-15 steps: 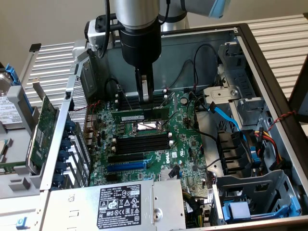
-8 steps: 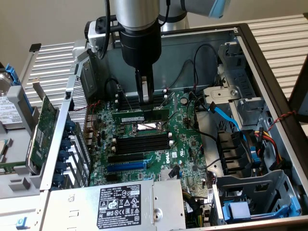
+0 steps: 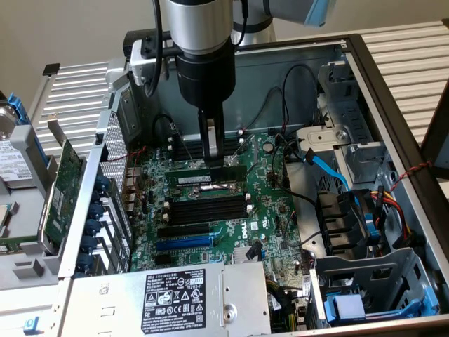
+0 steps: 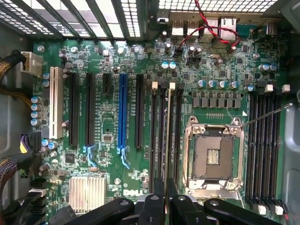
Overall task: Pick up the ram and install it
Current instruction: 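Insert the ram into the slot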
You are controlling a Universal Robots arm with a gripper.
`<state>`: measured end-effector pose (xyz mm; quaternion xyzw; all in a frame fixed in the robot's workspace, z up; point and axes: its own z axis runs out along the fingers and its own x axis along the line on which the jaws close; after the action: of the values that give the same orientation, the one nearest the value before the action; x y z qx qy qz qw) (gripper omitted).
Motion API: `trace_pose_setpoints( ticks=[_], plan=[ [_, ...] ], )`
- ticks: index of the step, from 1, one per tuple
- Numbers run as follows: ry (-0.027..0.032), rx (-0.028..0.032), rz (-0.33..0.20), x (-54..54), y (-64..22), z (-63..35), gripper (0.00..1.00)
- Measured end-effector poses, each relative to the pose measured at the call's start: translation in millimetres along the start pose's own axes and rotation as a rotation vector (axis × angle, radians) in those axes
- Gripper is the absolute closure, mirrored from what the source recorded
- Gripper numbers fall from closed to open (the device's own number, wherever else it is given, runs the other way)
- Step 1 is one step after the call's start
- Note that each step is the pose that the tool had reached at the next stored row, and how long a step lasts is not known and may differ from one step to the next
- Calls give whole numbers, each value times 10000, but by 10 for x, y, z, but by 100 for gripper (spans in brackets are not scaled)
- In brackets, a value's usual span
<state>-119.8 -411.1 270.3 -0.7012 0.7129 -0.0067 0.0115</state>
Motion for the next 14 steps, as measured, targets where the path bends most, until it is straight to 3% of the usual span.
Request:
trace_pose_setpoints(
  ticks=[8,14],
  plan=[
    [-5,-1,0,12,16,101,86],
    [-57,1,3,33,17,116,86]
  ],
)
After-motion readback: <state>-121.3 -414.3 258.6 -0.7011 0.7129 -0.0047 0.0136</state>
